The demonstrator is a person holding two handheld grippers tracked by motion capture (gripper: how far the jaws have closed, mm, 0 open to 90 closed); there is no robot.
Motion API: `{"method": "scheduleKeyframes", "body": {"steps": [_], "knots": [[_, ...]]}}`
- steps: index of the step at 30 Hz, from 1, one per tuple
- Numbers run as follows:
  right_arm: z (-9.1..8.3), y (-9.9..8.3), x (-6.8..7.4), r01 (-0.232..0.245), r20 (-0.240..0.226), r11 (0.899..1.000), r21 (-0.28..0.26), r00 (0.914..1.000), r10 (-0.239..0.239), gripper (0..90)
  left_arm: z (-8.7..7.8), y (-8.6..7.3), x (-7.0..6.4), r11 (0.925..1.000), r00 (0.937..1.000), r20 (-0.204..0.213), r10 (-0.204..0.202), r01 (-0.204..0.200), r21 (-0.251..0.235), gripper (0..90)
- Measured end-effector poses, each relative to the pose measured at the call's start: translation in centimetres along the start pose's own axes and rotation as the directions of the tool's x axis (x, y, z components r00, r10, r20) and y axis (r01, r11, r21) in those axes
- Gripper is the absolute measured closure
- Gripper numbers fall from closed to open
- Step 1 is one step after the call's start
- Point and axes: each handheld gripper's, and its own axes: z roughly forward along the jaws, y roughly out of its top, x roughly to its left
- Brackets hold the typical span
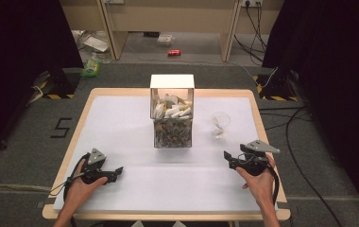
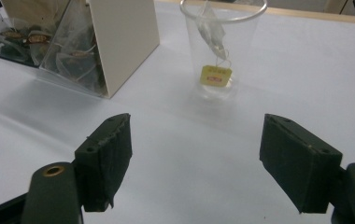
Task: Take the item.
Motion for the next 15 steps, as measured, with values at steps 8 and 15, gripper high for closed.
{"method": "scheduleKeyframes", "body": {"steps": [8,15], "knots": [[0.3,-1.3,0.2,-0.008,0.003,0.999,0.036,1.0,0.008,21.3,0.0,0.0,0.0,1.0,1.0,0.0,0.0,0.0,0.0,13.1],[0.6,-2.2,0.5,-0.01,0.002,0.998,0.06,1.0,0.01,21.0,0.0,0.0,0.0,1.0,1.0,0.0,0.0,0.0,0.0,13.1]]}}
